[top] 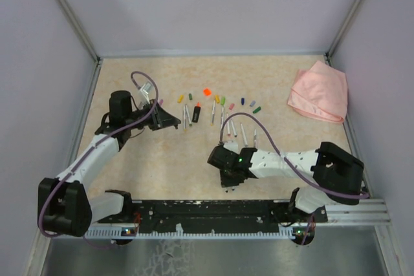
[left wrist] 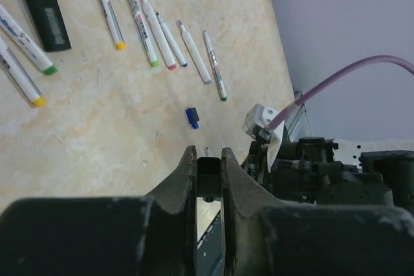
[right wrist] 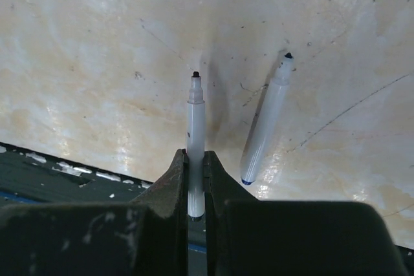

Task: Open the pen caps
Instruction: Place the pen at the center of the board.

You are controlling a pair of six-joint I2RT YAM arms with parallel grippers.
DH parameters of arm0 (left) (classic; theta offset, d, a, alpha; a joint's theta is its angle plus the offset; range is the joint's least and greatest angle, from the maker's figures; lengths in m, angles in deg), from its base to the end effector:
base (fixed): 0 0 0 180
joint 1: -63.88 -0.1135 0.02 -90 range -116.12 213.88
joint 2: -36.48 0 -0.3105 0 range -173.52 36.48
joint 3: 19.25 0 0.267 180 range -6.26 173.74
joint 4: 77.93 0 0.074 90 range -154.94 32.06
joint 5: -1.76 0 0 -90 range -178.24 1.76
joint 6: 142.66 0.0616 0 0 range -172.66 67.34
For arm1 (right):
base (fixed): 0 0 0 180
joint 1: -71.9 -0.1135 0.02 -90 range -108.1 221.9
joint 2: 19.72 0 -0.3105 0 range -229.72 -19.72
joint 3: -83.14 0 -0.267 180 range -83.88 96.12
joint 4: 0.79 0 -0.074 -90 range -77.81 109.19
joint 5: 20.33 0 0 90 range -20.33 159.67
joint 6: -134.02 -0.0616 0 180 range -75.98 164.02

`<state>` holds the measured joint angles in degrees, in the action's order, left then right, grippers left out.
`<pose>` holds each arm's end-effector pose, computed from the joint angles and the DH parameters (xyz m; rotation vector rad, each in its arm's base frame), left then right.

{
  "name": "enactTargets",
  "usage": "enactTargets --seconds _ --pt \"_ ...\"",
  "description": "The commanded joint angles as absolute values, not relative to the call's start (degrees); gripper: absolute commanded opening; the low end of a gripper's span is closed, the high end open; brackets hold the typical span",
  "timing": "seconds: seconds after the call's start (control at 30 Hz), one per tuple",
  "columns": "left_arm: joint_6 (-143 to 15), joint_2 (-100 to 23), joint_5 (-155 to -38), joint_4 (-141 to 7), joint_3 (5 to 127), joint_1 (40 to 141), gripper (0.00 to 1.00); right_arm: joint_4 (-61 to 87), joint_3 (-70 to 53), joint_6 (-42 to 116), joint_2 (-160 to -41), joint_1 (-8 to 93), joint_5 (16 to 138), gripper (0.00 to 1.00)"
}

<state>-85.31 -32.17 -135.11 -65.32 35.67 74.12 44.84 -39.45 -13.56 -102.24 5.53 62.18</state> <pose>0.2581 -0.0923 0.2878 0.1422 2.1098 -1.2873 0.1139 0.2404 0.1805 -0.1868 2.8440 0.3392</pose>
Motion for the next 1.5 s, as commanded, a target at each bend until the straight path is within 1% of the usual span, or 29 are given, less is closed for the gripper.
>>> enactTargets --seconds 0.0,0.07,0.13,0.37,0.6,0.7,0.93,1.13,1.33,1.47 --pt "-89.2 -28.4 -134.9 -64.0 33.4 76.0 0.0 42.3 -39.0 -12.2 -100.0 4.0 56.3 0.0" --pt "-89.3 -27.7 -135.4 -62.4 33.7 76.7 0.0 43.0 -37.6 -11.5 -100.6 3.6 53.6 0.0" --pt "-87.8 -27.7 -135.4 -57.4 35.6 77.2 0.0 44.0 -36.1 -11.5 -101.7 3.6 52.2 0.0" --pt "-89.2 -23.8 -133.1 -55.1 35.1 79.6 0.0 43.3 -35.9 -14.4 -103.0 2.0 52.9 0.0" --pt "-84.7 -24.3 -129.8 -50.6 36.1 80.8 0.0 44.2 -34.8 -16.0 -106.2 0.7 53.8 0.0" --pt "-83.4 -24.2 -127.2 -50.8 36.0 82.1 0.0 44.6 -33.6 -15.9 -108.0 0.5 53.9 0.05" --pt "-82.5 -24.0 -126.9 -51.6 35.0 82.7 0.0 47.2 -31.8 -15.0 -110.6 0.5 54.2 0.17" --pt "-83.4 -23.5 -127.2 -52.5 33.0 83.0 0.0 46.3 -33.5 -16.8 -109.1 0.1 55.2 0.18" --pt "-84.2 -23.2 -126.2 -52.8 32.4 84.8 0.0 46.9 -33.1 -15.7 -106.5 0.0 53.5 0.26" --pt "-85.1 -21.5 -125.1 -53.0 31.6 86.0 0.0 48.6 -31.6 -14.1 -104.2 0.0 51.7 0.28"
